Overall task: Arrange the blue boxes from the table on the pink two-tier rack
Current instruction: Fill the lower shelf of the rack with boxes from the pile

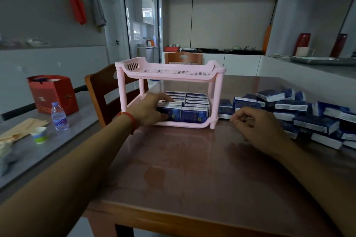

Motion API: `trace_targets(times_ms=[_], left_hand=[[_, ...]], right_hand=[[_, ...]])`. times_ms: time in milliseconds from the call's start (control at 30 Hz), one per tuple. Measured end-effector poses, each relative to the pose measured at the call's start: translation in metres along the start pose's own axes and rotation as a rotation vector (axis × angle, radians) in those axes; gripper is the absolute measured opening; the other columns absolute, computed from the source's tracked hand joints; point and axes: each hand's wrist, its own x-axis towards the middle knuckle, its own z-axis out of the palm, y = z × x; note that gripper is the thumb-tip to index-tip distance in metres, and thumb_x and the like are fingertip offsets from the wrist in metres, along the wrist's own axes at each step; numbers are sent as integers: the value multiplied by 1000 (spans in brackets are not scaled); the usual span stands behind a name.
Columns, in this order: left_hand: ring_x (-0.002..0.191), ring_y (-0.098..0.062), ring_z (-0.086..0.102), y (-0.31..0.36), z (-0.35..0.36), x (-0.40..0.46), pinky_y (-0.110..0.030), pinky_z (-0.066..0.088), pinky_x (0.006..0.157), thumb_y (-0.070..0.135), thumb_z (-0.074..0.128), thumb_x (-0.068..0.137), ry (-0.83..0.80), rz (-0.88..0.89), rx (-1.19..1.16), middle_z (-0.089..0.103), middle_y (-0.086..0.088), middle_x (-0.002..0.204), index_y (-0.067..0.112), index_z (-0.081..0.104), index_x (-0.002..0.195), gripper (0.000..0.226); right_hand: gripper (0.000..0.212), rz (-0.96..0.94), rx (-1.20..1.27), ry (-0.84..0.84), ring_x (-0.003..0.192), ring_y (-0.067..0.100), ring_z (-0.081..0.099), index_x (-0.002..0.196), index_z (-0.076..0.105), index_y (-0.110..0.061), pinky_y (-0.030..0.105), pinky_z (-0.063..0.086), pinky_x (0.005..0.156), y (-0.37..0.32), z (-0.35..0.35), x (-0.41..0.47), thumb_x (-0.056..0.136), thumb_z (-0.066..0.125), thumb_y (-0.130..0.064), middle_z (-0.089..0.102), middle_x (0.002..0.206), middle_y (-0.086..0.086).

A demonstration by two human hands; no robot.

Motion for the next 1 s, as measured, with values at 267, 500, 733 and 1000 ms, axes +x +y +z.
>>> trace_targets(times_ms=[267,500,733,1000], left_hand=[[117,-14,47,5,8,-7,-28,43,99,1,74,83,32,-222,-398,42,3,132,20,28,156,88],[116,-18,56,17,9,-12,-17,48,82,-14,60,83,-31,-144,-473,57,8,113,22,36,146,76],[105,-20,60,20,16,-11,-35,53,95,-9,58,83,88,-237,-589,60,1,111,20,35,147,73],[123,-27,51,23,22,-31,-38,47,104,1,65,81,357,-66,-41,48,-12,136,13,51,130,51]], right_hand=[[8,24,29,-34,63,-6,60,91,69,-23,8,44,53,-7,6,2,93,65,-16,66,79,-11],[13,17,38,-53,74,-4,62,90,69,-26,7,46,60,-11,10,0,92,67,-13,65,81,-13],[20,18,37,-60,71,5,64,86,67,-29,11,47,58,-15,11,-1,90,66,-10,66,80,-13],[19,19,-12,-50,64,-2,58,88,68,-25,11,43,56,-16,4,-9,87,65,-7,66,77,-11]])
